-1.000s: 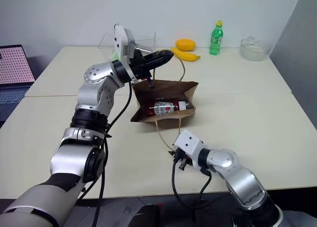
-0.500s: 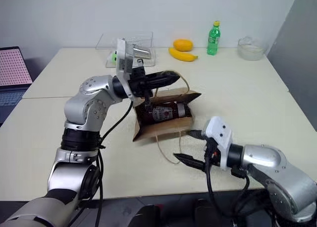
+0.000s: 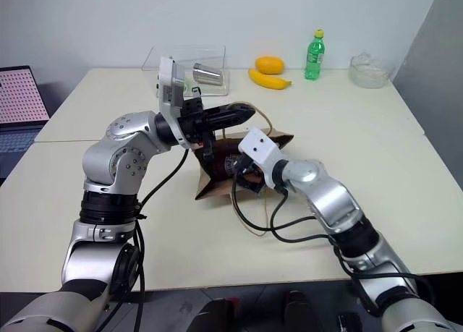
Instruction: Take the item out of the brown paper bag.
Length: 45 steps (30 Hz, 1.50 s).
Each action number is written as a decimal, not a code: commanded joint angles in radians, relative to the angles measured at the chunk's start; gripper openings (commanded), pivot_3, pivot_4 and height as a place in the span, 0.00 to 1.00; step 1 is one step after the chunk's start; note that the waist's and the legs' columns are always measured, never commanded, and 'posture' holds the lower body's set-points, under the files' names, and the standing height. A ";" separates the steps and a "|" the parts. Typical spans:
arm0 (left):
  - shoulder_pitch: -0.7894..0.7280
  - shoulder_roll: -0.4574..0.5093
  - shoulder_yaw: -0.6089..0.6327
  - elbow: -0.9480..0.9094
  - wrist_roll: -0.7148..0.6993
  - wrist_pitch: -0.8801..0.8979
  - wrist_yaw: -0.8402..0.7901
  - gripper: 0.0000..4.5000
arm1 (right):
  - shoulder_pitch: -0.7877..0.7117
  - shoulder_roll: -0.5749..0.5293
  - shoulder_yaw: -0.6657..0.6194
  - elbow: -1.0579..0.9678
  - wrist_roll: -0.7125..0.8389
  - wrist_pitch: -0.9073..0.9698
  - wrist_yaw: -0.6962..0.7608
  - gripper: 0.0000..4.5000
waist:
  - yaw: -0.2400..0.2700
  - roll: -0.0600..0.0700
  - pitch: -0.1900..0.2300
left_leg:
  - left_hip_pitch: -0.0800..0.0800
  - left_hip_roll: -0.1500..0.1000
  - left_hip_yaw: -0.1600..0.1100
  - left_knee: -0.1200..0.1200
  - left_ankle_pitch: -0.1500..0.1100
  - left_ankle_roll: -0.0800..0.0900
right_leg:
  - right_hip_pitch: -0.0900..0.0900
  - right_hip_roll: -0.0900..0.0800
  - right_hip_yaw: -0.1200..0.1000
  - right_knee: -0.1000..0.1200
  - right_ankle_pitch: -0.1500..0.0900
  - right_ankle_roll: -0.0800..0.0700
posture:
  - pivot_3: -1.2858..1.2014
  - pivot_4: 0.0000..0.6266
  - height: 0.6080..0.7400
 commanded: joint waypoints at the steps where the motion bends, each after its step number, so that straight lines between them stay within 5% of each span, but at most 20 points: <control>1: -0.014 0.001 0.011 -0.031 -0.012 -0.027 0.003 0.00 | -0.029 0.019 0.017 0.105 -0.084 -0.114 -0.014 0.99 | 0.000 0.000 0.000 | 0.000 0.000 0.000 0.000 0.000 0.000 | 0.000 0.000 0.000 0.000 0.000 0.000 | 0.52 0.24 1.00; 10: -0.045 -0.001 0.023 0.024 -0.004 -0.063 0.023 0.00 | -0.058 -0.118 0.240 0.038 -0.336 -0.202 0.189 0.99 | -0.001 0.000 0.000 | 0.000 0.000 0.000 0.000 0.000 0.000 | 0.000 0.000 0.000 0.000 0.000 0.000 | 0.52 0.24 1.00; 28: -0.044 0.006 0.013 0.030 0.005 -0.086 0.023 0.00 | -0.169 0.031 0.233 0.379 -0.501 -0.297 0.238 0.99 | -0.008 0.000 0.000 | 0.000 0.000 0.000 0.000 0.001 -0.001 | 0.000 0.000 0.000 0.000 0.000 0.000 | 0.52 0.24 1.00; 39: -0.038 0.001 0.012 0.063 0.032 -0.107 0.031 0.00 | -0.145 0.045 0.219 0.403 -0.533 -0.406 0.272 0.46 | -0.015 0.000 0.000 | 0.001 0.000 -0.001 0.000 0.001 -0.001 | 0.000 0.000 0.000 0.001 0.000 0.000 | 0.52 0.24 1.00; 45: -0.058 -0.005 0.021 0.124 0.071 -0.155 0.076 0.00 | -0.125 0.012 0.181 0.291 -0.535 -0.434 0.297 0.38 | -0.016 0.000 0.000 | 0.000 0.000 -0.001 0.000 0.001 -0.001 | 0.000 0.000 0.000 0.000 0.000 0.000 | 0.52 0.24 1.00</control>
